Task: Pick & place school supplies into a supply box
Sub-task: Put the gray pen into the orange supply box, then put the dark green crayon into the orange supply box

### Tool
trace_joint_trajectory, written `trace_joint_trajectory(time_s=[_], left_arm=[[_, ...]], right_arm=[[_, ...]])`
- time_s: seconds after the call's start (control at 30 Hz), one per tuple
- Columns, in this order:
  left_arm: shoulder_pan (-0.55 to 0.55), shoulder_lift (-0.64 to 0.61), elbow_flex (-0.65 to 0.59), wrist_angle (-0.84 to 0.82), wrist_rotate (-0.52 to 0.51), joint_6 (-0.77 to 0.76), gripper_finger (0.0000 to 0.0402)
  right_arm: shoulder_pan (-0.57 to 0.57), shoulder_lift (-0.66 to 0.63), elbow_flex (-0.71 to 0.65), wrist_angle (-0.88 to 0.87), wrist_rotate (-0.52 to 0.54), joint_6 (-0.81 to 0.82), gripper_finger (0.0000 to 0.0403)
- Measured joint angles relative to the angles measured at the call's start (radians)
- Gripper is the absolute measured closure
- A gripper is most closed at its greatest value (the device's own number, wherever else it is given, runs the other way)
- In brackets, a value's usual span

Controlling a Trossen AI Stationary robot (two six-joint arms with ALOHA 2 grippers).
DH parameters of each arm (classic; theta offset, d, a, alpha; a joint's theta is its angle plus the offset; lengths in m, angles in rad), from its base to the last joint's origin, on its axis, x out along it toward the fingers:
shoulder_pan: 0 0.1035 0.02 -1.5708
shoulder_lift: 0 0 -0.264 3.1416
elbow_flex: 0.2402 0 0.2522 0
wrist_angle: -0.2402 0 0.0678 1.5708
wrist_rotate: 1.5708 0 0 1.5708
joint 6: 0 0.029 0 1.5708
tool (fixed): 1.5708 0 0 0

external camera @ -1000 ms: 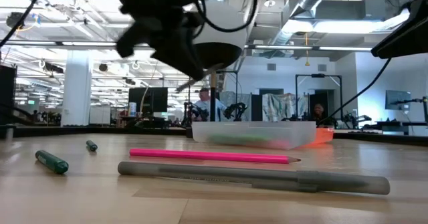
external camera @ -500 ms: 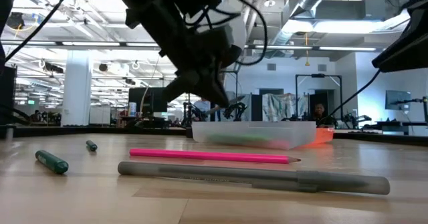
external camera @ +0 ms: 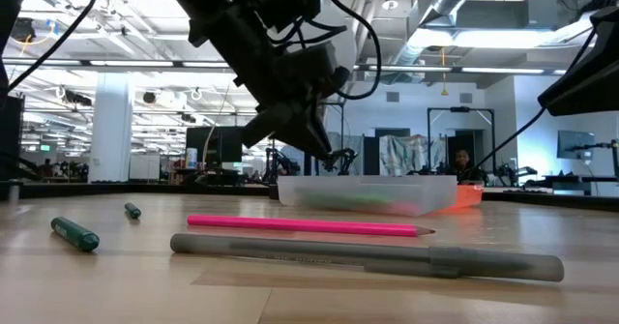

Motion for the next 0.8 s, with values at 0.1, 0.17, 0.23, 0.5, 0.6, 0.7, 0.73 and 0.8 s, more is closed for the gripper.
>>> trace_joint_trajectory(time_s=[0.1,0.17,0.23,0.5,0.6,0.7,0.73,0.8], left_arm=[[0.000,0.000,0.000,0.013,-0.019,-0.003,0.0284],[-0.005,0.000,0.000,0.012,-0.044,-0.020,0.0272],[-0.014,-0.001,0.000,0.005,-0.073,-0.043,0.0265],[-0.084,-0.002,0.013,-0.199,-0.082,-0.094,0.0267],[-0.111,-0.002,0.040,-0.332,-0.081,-0.171,0.0272],[-0.137,-0.002,0.073,-0.453,-0.071,-0.255,0.0277],[-0.147,-0.002,0.085,-0.492,-0.063,-0.280,0.0280],[-0.166,-0.003,0.104,-0.565,-0.035,-0.327,0.0284]], right_arm=[[0.000,0.000,0.000,0.004,0.000,0.000,0.0294],[0.000,0.000,0.000,0.007,0.000,0.000,0.0294],[0.000,0.000,0.000,0.011,-0.003,0.000,0.0294],[0.000,-0.001,0.000,0.019,-0.005,0.000,0.0294],[0.000,-0.001,0.000,0.019,-0.005,0.000,0.0294],[0.000,-0.001,0.000,0.019,-0.002,0.000,0.0294],[0.000,-0.001,0.000,0.019,0.000,0.000,0.0294],[-0.001,-0.001,0.000,0.019,0.009,0.000,0.0294]])
